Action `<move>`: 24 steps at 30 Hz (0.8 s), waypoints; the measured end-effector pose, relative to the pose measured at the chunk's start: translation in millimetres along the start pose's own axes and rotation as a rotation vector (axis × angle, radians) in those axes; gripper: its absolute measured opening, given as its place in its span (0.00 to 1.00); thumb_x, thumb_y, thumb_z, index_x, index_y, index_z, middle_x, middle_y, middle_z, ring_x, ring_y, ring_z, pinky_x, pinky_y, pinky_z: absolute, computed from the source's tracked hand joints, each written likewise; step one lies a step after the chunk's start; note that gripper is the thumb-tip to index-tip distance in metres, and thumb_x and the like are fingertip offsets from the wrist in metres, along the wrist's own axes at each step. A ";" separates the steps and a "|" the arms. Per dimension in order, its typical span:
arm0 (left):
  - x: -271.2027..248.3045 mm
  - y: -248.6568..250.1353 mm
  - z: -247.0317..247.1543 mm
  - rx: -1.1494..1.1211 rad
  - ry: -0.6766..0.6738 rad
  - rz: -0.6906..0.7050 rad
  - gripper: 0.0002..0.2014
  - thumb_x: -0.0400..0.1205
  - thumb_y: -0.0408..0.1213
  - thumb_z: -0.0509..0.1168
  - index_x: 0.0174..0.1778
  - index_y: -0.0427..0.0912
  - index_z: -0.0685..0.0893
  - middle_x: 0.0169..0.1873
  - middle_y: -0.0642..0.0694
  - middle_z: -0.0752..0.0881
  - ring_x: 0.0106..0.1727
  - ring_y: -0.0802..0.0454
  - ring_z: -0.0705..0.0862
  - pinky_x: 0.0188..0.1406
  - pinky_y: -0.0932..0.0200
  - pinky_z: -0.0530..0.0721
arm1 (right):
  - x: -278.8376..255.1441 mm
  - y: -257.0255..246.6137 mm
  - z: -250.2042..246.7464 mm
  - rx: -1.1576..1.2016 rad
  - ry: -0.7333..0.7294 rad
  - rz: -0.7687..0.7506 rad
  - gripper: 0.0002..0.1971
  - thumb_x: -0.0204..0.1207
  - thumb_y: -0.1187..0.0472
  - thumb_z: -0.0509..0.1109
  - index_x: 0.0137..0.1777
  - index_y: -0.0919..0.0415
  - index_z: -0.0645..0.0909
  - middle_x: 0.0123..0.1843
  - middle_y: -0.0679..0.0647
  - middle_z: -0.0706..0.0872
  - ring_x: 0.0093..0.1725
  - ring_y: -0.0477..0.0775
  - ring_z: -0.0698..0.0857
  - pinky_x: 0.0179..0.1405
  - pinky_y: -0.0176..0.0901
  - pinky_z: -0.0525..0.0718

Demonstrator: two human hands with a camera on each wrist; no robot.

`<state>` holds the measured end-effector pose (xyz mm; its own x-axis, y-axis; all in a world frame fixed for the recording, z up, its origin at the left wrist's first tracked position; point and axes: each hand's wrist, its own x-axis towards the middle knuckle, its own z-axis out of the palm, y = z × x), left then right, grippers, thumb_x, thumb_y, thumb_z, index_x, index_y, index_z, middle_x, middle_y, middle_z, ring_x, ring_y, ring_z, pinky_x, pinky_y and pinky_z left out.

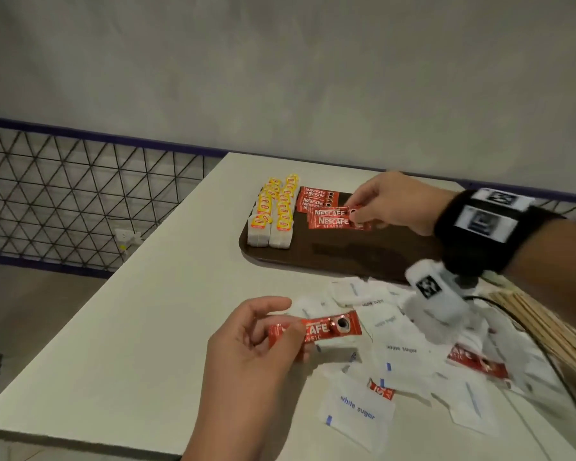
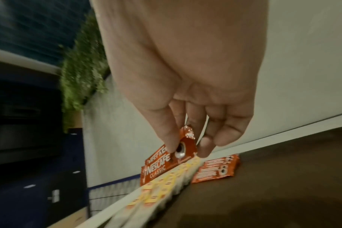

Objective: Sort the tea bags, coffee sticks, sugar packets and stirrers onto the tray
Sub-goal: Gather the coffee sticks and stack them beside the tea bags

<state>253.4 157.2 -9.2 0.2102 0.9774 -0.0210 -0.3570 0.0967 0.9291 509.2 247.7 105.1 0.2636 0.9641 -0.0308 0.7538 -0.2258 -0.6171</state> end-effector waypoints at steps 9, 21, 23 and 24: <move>11.0 2.2 0.4 0.122 -0.087 -0.028 0.14 0.71 0.09 0.72 0.27 0.32 0.87 0.25 0.30 0.88 0.20 0.43 0.86 0.22 0.65 0.83 | 106.1 13.7 30.9 -0.081 -0.050 0.159 0.03 0.78 0.66 0.78 0.49 0.63 0.88 0.47 0.60 0.91 0.40 0.53 0.87 0.32 0.42 0.85; 18.3 -3.9 -2.6 0.179 -0.198 -0.071 0.06 0.59 0.28 0.77 0.27 0.40 0.89 0.29 0.32 0.91 0.27 0.41 0.91 0.28 0.65 0.86 | 134.9 19.4 40.5 -0.360 -0.038 0.166 0.15 0.79 0.59 0.78 0.58 0.70 0.87 0.52 0.64 0.89 0.45 0.58 0.84 0.39 0.43 0.83; 19.9 -5.9 -2.7 0.159 -0.222 -0.072 0.08 0.55 0.32 0.78 0.29 0.42 0.90 0.30 0.33 0.91 0.28 0.42 0.91 0.29 0.66 0.86 | 137.2 19.6 42.5 -0.376 -0.040 0.151 0.15 0.79 0.58 0.78 0.59 0.68 0.88 0.54 0.62 0.90 0.48 0.58 0.86 0.42 0.43 0.84; 21.0 -6.9 -3.1 0.159 -0.227 -0.074 0.11 0.53 0.35 0.79 0.30 0.42 0.90 0.31 0.33 0.92 0.29 0.42 0.91 0.29 0.66 0.86 | 138.2 20.1 43.7 -0.375 -0.035 0.149 0.15 0.79 0.58 0.78 0.59 0.68 0.88 0.55 0.62 0.90 0.51 0.58 0.87 0.44 0.43 0.85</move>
<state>257.4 177.6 -17.2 0.4352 0.9000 -0.0247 -0.1894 0.1183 0.9747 534.5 382.5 54.0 0.3712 0.9196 -0.1287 0.8778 -0.3927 -0.2742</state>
